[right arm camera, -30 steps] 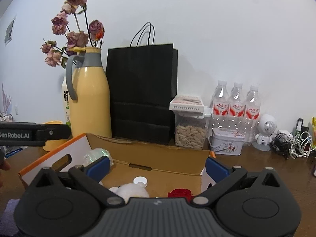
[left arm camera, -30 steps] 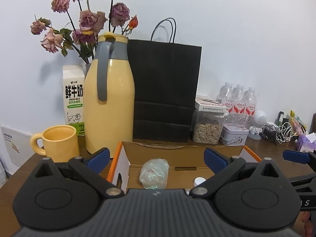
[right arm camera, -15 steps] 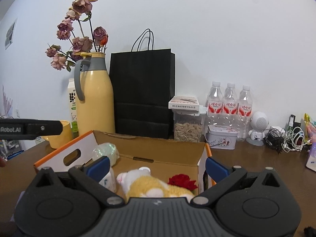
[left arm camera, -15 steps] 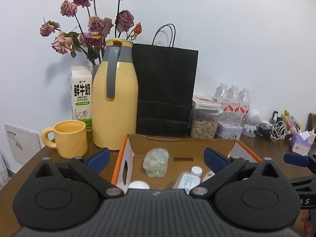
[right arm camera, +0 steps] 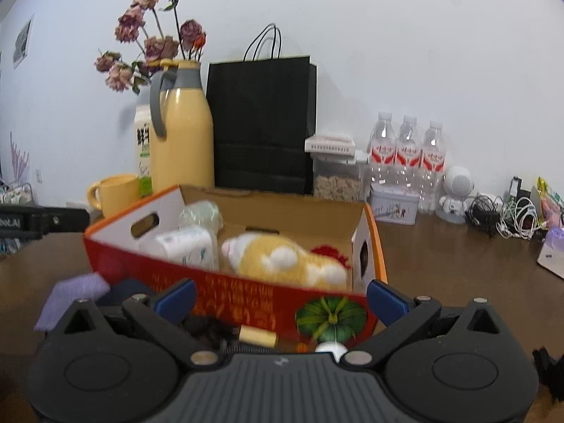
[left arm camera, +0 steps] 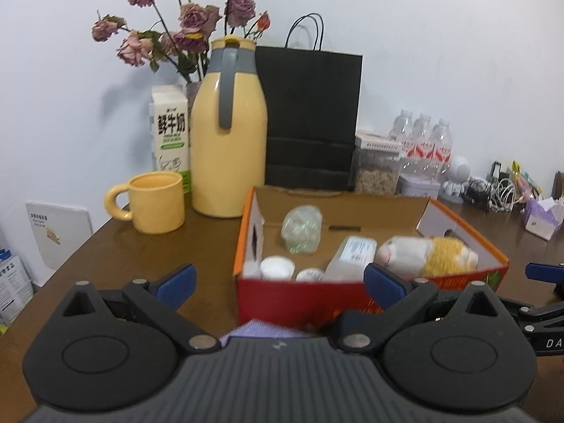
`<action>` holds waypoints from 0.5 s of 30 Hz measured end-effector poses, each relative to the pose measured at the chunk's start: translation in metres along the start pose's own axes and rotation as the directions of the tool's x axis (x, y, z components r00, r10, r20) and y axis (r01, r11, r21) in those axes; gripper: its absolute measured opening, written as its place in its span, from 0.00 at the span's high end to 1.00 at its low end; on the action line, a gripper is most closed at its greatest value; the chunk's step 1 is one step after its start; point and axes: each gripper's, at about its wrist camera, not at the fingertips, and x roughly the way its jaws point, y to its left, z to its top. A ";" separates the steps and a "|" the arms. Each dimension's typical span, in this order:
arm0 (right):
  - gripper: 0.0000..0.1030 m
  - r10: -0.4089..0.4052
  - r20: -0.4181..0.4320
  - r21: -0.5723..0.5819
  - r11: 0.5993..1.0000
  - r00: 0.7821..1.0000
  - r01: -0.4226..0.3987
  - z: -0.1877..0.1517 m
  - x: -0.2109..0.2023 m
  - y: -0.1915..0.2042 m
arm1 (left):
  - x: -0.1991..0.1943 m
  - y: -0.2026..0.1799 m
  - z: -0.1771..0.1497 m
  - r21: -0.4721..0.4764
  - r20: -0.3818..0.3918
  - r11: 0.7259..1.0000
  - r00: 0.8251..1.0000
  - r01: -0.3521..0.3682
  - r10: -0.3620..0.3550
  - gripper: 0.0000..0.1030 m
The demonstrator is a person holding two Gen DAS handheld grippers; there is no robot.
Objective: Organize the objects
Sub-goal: 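Withdraw both open grippers from the cardboard box, then grasp the black braided cable with the pink tie using the right gripper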
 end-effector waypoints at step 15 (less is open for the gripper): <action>0.00 0.094 -0.190 -0.040 0.994 0.977 -0.104 -0.039 0.004 0.013 | -0.025 0.016 -0.029 -0.016 -0.067 0.999 0.997 -0.029 0.028 0.00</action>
